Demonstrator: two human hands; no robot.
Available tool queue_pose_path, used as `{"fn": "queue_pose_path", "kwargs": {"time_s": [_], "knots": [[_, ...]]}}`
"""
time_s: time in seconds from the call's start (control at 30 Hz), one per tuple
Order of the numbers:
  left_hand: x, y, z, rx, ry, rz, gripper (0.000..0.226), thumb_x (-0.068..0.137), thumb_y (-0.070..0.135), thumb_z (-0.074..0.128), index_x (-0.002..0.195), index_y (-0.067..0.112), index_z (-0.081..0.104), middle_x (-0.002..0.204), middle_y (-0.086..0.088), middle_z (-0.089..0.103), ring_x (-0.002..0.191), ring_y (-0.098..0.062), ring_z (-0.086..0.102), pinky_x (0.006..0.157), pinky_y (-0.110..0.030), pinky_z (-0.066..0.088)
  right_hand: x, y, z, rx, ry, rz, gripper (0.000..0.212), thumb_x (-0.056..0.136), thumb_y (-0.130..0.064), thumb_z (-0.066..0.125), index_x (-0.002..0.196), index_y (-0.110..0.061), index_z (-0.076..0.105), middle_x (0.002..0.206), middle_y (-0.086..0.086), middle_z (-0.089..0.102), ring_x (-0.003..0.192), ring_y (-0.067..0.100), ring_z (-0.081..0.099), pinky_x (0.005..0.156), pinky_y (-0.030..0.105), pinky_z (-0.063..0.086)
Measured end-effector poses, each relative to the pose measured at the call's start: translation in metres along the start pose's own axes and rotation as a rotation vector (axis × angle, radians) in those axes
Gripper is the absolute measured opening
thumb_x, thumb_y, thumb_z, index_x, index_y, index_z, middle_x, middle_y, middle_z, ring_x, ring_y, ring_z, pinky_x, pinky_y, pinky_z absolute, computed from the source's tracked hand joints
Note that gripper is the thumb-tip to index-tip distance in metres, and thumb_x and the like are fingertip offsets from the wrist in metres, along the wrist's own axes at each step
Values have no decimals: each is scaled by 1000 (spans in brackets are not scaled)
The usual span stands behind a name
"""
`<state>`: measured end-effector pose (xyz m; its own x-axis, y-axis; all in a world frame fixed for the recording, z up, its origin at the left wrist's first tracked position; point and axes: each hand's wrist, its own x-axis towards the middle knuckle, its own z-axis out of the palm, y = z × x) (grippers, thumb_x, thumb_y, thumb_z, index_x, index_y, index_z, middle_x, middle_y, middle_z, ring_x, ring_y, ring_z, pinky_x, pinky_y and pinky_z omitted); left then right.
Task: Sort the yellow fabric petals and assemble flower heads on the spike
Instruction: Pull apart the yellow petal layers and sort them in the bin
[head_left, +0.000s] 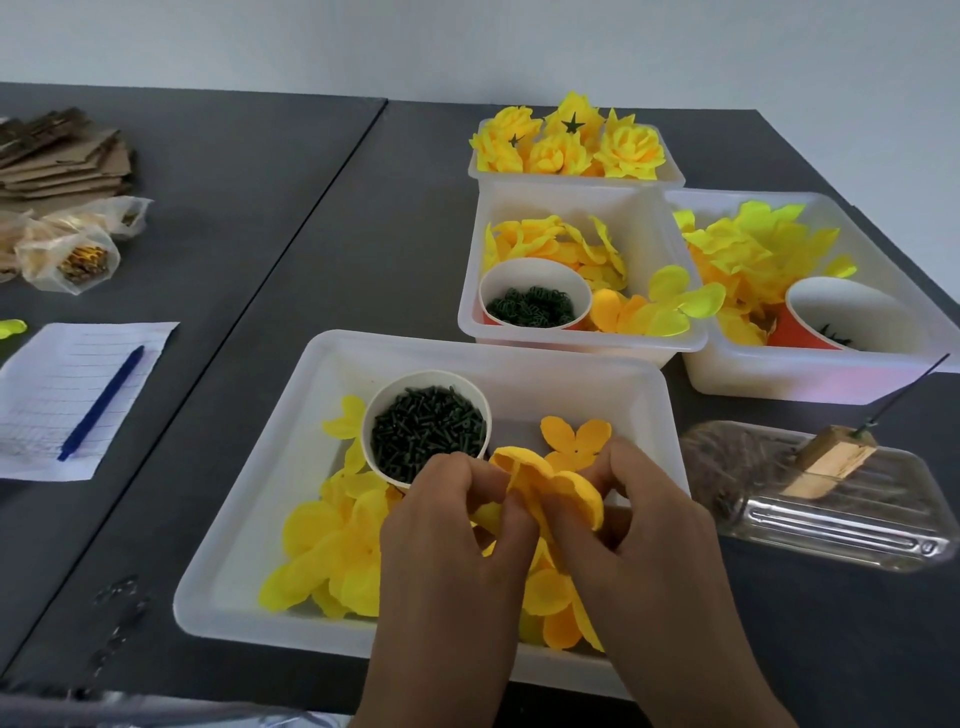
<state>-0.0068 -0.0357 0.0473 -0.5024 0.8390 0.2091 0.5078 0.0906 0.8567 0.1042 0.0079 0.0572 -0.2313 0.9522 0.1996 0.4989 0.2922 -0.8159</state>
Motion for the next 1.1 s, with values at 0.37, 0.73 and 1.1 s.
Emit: {"fn": "queue_pose_path", "kwargs": {"time_s": [0.37,0.73,1.1], "knots": [[1,-3,5,82,-76,15,18,84,31,54,68,29,45,67,11,54,78,0,53,66,-17,43,3,3,0,-172,-144,-180,7,89,-44,54,89,-41,47,78,-23,59,74,3,61,63,21,53],[2,-1,0,34,-60,-21,25,88,39,56,67,26,55,75,19,64,65,-4,62,58,-27,45,-1,-1,6,-277,25,-166,14,91,-38,51,78,-31,49,65,-16,52,55,8,53,50,34,51],[-12,2,-2,23,47,74,26,92,34,57,69,21,59,59,11,62,64,-1,63,57,-17,47,19,-4,-13,-168,114,-57,22,87,-42,45,70,-28,44,53,-7,49,49,9,50,44,22,37]]}}
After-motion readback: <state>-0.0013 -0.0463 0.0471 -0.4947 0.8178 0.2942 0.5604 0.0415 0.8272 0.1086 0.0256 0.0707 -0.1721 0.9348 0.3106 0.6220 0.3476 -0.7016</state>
